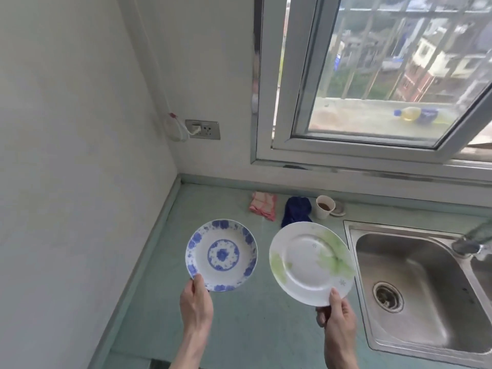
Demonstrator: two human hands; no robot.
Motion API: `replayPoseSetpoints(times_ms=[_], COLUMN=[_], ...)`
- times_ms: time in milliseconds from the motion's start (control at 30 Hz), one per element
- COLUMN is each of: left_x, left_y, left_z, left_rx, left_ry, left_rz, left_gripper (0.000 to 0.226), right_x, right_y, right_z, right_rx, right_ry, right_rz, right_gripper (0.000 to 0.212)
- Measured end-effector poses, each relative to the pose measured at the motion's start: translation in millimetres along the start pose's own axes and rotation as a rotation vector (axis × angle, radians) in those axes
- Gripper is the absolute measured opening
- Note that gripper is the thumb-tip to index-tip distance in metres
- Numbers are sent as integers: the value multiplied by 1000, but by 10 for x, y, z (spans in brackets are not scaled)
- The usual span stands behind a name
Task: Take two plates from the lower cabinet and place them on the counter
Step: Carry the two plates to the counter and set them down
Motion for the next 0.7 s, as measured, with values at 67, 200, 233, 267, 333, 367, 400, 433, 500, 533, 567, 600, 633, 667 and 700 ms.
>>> replayPoseSetpoints(times_ms=[67, 200, 233, 267, 333, 367, 400, 433, 500, 533, 567, 600, 633, 667, 700], left_x=[-215, -553, -628, -701, -817, -868, -915, -961, -1045, -1085, -1117, -1143, -1165, -1190, -1211], left_y=[80, 230, 265, 293, 339, 358, 382, 402, 435, 451, 467, 487, 508, 524, 542], left_z=[-131, -469, -549, -616, -723, -767, -803, -826, -853, -876, -891, -906, -913, -923, -929], left_rx=[7, 14, 12, 9, -5, -11, -12, -15, -29, -36, -39, -43, -50, -59, -68], left_ry=[-66, -237, -271, -298, -343, -362, -380, -388, -395, -400, -403, -407, -409, -410, -408], left_rz=[-9, -33, -32, -26, -9, 0, 7, 11, 17, 17, 15, 10, 3, 0, -3], left_gripper=[37, 25, 24, 24, 26, 26, 27, 26, 26, 25, 25, 26, 27, 28, 30], right_x=[-117, -301, -337, -363, -404, -425, -446, -465, -509, -528, -546, -563, -578, -588, -599], right_y=[122, 366, 423, 475, 566, 603, 638, 669, 717, 731, 741, 754, 773, 795, 818], right_z=[94, 262, 298, 337, 420, 461, 493, 521, 582, 611, 640, 665, 687, 703, 711], right_rx=[6, 16, 25, 35, 50, 55, 61, 68, 76, 76, 75, 75, 76, 78, 80], right_ry=[29, 87, 94, 103, 128, 144, 161, 175, 201, 214, 226, 236, 244, 251, 254], right_rz=[8, 5, 9, 11, 5, -3, -12, -20, -31, -29, -24, -21, -20, -20, -21], right_gripper=[33, 28, 29, 30, 32, 32, 32, 31, 31, 31, 31, 30, 30, 30, 31])
Point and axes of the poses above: each hand's wrist, its own x-axis away from the middle knuckle, its own y-axis out of the palm, z = x × y, the point moved 8 cm from there along -x, towards the middle knuckle, and after that the axes turned 12 degrees about x, right-handed, at the moved point
